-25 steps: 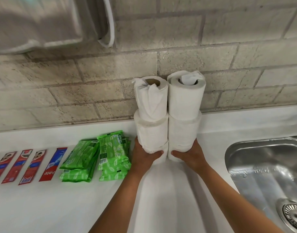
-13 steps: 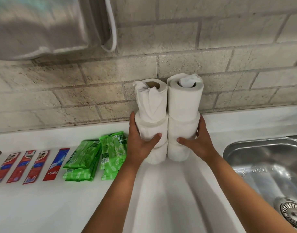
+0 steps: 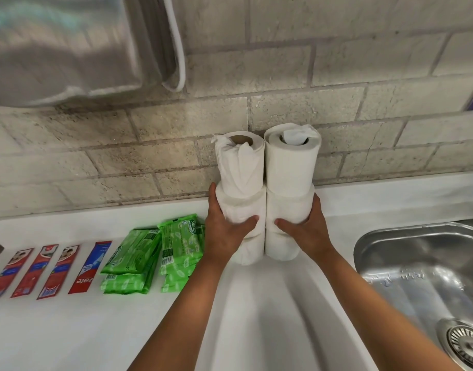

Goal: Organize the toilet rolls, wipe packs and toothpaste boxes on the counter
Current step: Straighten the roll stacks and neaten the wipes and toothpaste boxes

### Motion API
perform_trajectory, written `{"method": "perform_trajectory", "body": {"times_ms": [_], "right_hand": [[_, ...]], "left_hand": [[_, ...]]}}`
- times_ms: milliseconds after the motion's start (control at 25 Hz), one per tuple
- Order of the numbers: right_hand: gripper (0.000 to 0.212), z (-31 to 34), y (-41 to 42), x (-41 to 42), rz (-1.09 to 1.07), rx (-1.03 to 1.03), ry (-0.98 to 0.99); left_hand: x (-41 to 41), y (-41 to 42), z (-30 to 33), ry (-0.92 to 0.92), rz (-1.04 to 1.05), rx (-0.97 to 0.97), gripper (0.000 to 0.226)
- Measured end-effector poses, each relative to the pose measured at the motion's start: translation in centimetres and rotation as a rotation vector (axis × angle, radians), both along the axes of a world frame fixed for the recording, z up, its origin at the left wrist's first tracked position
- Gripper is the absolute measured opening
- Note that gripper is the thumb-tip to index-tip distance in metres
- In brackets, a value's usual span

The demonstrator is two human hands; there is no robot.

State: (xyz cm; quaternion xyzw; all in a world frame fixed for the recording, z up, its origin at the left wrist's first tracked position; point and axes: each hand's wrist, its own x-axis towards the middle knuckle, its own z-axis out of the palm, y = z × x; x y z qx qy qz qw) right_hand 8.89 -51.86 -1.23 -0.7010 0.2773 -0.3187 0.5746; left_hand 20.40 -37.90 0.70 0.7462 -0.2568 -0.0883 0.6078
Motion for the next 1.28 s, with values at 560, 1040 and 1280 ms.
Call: {"method": "perform_trajectory", "body": {"times_ms": [560,1040,1280], "right_hand": [[0.115,7.9,-2.0,1.3,0.023,-0.105,-0.058],[0.075,8.1,-1.4,0.7,-0.012,-0.056,-0.102],[0.076,7.7,-1.6,0.7,0.008,-0.06,-0.117]], "left_hand": [[1.0,-1.2,8.3,-0.103,-0.013,0.059,0.118],[1.5,-0.6,7.7,-0.047,0.02,0.073,0.105],[1.7,-0.6,7.4,-0.053,0.007,0.029,0.097]]}}
